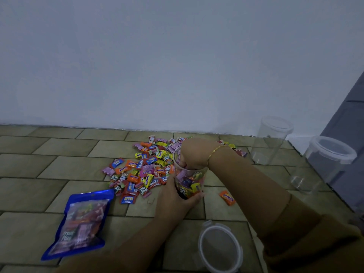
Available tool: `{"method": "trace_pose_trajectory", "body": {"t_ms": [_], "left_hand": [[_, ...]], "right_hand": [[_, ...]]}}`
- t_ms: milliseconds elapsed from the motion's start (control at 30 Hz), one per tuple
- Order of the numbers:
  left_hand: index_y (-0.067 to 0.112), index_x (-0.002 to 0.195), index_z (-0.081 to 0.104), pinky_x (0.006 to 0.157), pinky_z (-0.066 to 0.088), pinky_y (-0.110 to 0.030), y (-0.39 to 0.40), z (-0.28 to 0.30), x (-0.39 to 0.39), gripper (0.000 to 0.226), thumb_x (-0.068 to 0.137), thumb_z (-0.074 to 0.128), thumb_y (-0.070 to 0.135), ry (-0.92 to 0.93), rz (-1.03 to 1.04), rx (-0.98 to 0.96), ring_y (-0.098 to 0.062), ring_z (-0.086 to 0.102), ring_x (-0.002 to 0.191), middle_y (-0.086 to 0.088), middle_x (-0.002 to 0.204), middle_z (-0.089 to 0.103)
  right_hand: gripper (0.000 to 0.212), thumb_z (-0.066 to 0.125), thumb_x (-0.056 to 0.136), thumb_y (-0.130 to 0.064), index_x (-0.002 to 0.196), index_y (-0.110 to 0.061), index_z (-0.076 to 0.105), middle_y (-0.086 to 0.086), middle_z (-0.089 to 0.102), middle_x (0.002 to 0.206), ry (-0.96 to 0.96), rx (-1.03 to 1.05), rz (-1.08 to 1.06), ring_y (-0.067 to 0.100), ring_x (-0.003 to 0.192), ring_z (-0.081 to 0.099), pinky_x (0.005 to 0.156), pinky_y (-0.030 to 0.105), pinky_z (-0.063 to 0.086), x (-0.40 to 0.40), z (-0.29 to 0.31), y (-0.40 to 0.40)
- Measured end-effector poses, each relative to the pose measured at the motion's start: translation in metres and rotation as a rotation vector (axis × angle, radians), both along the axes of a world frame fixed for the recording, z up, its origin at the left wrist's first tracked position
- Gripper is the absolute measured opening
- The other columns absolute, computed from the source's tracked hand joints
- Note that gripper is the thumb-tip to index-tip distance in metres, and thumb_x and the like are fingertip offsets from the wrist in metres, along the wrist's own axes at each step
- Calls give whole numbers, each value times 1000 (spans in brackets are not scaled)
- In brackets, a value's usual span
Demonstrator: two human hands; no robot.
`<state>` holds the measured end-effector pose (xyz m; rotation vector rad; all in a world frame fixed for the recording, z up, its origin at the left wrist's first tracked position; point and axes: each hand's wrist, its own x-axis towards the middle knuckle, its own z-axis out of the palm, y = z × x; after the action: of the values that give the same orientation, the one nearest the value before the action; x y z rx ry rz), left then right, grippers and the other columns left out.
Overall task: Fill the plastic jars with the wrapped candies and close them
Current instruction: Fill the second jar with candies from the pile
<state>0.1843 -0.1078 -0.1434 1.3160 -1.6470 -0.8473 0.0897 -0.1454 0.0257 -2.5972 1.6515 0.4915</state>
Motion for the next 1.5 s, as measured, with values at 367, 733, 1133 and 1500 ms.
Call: {"method": "trace_pose_trajectory", "body": {"t_ms": [367, 733, 1133, 1500], "left_hand": [[35, 122, 42, 82, 48, -20, 1, 0, 0, 81, 54, 75, 66, -15, 4, 0, 0, 57, 102, 19, 114, 59], [29, 129, 41, 80, 41, -13, 1, 1, -1, 88, 57, 79, 61, -36, 8, 37, -4, 55, 105, 17, 117, 57], [29, 131, 39, 85, 42, -19, 2, 3, -2, 93, 54, 77, 66, -34, 14, 47, -3, 53, 106, 19, 116, 54], [29, 131, 39, 76, 35, -4, 3, 6, -2, 89, 58, 81, 56, -35, 7, 57, 1, 50, 103, 23, 111, 50]], "right_hand": [[30, 53, 94, -18, 121, -11, 64, 8, 62, 120, -17, 25, -11, 25, 105, 58, 74, 27, 41, -3, 4, 4], [48, 69, 81, -10, 127, -17, 59, 3, 63, 123, -896, -98, -367, 11, 102, 59, 88, 20, 42, -59, 16, 29], [73, 71, 79, -34, 142, -34, 34, 10, 38, 136, -299, 69, -728, 30, 126, 35, 103, 37, 35, -109, -116, 33], [64, 58, 91, -19, 147, -19, 26, 10, 24, 152, -690, -175, -791, 28, 139, 22, 112, 39, 26, -104, -147, -8]]}}
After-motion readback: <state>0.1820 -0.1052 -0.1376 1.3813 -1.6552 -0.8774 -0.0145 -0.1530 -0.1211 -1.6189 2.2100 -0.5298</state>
